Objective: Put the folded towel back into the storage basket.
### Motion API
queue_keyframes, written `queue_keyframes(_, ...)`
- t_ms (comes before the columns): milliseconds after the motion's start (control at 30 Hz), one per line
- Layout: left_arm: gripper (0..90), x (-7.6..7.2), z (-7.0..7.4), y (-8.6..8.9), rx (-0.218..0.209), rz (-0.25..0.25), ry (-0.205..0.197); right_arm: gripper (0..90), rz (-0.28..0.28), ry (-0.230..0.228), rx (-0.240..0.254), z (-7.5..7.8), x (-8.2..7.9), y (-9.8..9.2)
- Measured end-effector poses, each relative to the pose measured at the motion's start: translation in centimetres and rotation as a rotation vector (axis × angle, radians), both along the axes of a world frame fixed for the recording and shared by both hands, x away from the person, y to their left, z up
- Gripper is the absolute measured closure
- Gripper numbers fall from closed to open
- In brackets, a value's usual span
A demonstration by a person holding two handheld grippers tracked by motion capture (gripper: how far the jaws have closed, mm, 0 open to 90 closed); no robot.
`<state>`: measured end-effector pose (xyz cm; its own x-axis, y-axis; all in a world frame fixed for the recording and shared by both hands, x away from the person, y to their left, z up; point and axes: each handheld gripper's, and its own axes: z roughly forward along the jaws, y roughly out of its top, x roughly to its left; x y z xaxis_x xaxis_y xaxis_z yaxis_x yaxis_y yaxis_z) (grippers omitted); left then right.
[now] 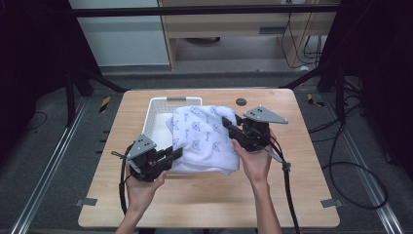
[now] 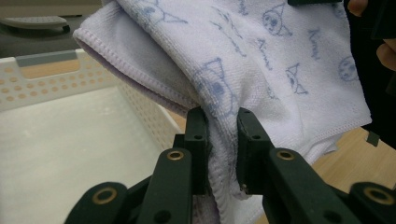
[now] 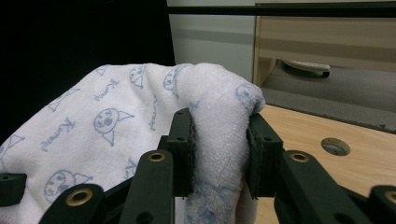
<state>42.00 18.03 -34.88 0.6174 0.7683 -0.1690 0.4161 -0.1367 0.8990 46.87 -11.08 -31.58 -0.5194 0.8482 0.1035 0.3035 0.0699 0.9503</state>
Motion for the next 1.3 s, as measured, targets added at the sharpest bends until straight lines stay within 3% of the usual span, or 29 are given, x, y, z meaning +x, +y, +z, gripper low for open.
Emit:
queue_keyframes(433,76.5,0.9,0.7,2.4,-0.015,0.067,-0.013,67.6,0.026,-0.013,-0.006,1.0,1.9,3.0)
queue_keyframes(767,76.6,1.7,1.2,5.5,-0.066,0.128,-0.014,67.4,0.06,-0.027,-0.003,1.7,3.3,5.7)
queue_keyframes(1300,76.6,2.9,0.8,7.3,-0.058,0.191,-0.008,67.5,0.086,-0.021,-0.015,1.6,5.5,8.4)
